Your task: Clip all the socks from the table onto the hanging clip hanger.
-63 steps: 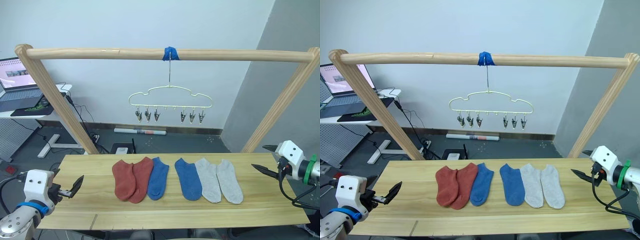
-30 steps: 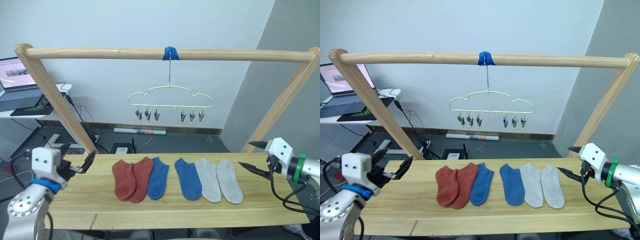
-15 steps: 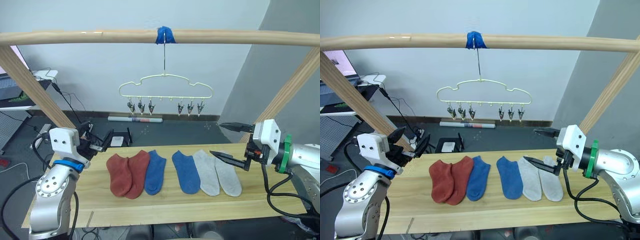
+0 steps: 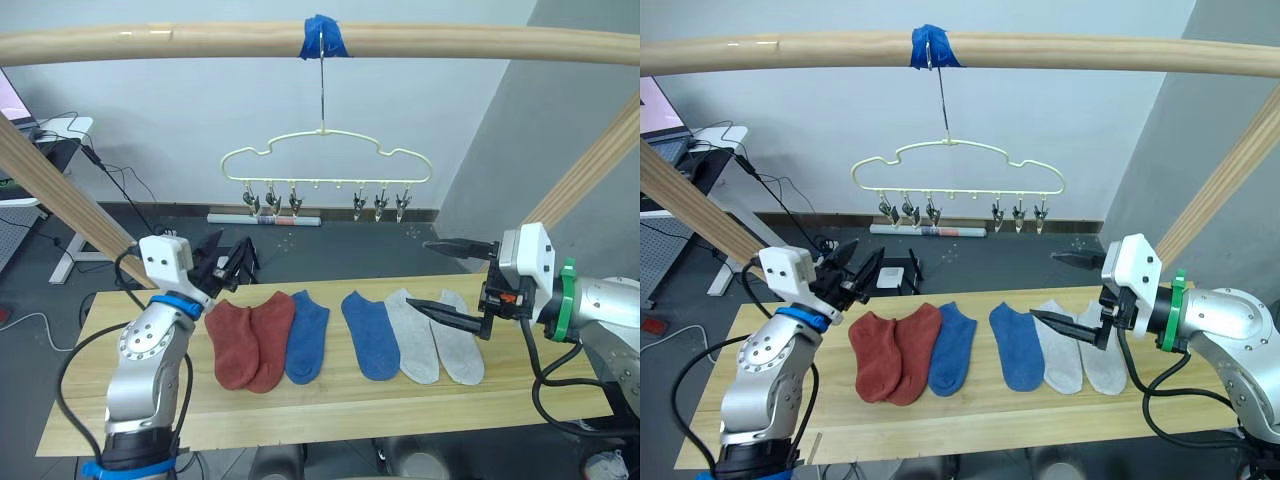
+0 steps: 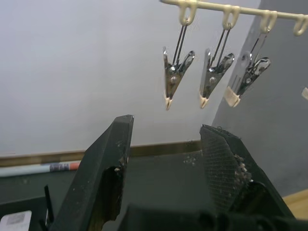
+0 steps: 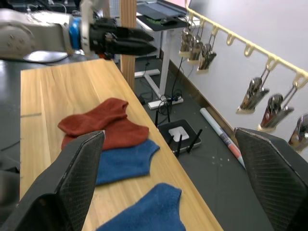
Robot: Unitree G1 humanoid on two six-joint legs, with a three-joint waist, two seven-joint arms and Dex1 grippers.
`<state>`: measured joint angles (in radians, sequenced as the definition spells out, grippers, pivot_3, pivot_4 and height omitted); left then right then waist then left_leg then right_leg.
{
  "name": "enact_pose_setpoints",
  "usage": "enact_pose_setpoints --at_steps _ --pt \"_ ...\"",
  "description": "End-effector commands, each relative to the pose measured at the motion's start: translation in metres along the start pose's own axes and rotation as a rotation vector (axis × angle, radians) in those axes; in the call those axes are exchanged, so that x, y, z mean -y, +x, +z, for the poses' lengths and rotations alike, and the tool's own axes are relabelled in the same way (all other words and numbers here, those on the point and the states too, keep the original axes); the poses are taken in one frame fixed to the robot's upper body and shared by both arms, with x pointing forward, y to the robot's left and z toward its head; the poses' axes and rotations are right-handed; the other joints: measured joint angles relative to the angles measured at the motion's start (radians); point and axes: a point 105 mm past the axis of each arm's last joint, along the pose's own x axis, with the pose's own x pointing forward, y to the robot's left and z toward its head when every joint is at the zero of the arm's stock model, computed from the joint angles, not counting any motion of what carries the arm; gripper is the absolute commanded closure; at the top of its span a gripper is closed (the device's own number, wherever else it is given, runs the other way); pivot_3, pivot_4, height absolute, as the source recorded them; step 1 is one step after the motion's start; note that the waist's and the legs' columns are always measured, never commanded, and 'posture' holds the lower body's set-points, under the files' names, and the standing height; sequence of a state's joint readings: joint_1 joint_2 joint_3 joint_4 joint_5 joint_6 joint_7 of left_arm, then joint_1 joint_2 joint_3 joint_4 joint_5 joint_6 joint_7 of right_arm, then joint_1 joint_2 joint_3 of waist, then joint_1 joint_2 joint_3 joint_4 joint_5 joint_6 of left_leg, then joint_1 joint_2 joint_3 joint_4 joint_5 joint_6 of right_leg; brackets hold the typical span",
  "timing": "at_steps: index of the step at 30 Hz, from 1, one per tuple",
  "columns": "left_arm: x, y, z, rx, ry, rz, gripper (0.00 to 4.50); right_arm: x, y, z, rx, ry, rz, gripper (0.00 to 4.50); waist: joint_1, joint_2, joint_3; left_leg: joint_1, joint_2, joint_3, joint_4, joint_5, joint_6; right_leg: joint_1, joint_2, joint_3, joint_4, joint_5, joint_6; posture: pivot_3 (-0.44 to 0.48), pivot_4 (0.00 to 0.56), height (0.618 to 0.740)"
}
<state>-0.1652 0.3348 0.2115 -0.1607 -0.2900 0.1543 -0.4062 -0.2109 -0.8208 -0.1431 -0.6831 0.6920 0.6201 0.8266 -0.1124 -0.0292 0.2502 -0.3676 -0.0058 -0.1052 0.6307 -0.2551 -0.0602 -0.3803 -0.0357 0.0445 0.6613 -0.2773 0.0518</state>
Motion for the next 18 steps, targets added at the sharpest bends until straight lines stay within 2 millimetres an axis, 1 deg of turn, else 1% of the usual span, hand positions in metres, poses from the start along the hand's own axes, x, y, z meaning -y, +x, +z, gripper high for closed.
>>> enact_pose_setpoints --at_steps 1,6,12,18 --pt "-0.004 0.007 0.012 0.069 0.031 0.026 2.1 -0.006 0.002 0.016 0.029 -0.029 0.021 0.0 -0.002 -0.002 0.003 -0.001 0.0 0.0 0.0 0.0 0.0 -0.001 0.0 0.0 0.0 0.0 0.0 -0.291 0.283 0.733" --pt "-0.007 0.016 0.015 0.095 0.008 0.037 2.1 -0.007 0.008 0.025 0.045 -0.008 0.037 0.0 -0.005 -0.002 0.012 -0.013 0.0 -0.001 0.004 -0.001 0.001 -0.011 0.0 -0.001 0.001 0.001 0.0 -0.295 0.299 0.733" --pt "-0.007 0.02 0.018 0.108 -0.002 0.03 2.1 -0.011 0.013 0.036 0.074 0.013 0.076 0.0 -0.008 -0.002 0.031 -0.016 0.0 -0.002 0.01 -0.002 0.003 -0.011 0.0 -0.002 0.002 0.001 0.001 -0.295 0.307 0.733" --pt "-0.011 0.029 0.03 0.144 -0.003 0.045 2.1 -0.016 0.016 0.042 0.091 0.034 0.118 0.0 -0.01 -0.002 0.037 -0.018 0.0 -0.003 0.013 -0.002 0.003 -0.011 0.0 -0.002 0.001 0.002 0.002 -0.297 0.308 0.733"
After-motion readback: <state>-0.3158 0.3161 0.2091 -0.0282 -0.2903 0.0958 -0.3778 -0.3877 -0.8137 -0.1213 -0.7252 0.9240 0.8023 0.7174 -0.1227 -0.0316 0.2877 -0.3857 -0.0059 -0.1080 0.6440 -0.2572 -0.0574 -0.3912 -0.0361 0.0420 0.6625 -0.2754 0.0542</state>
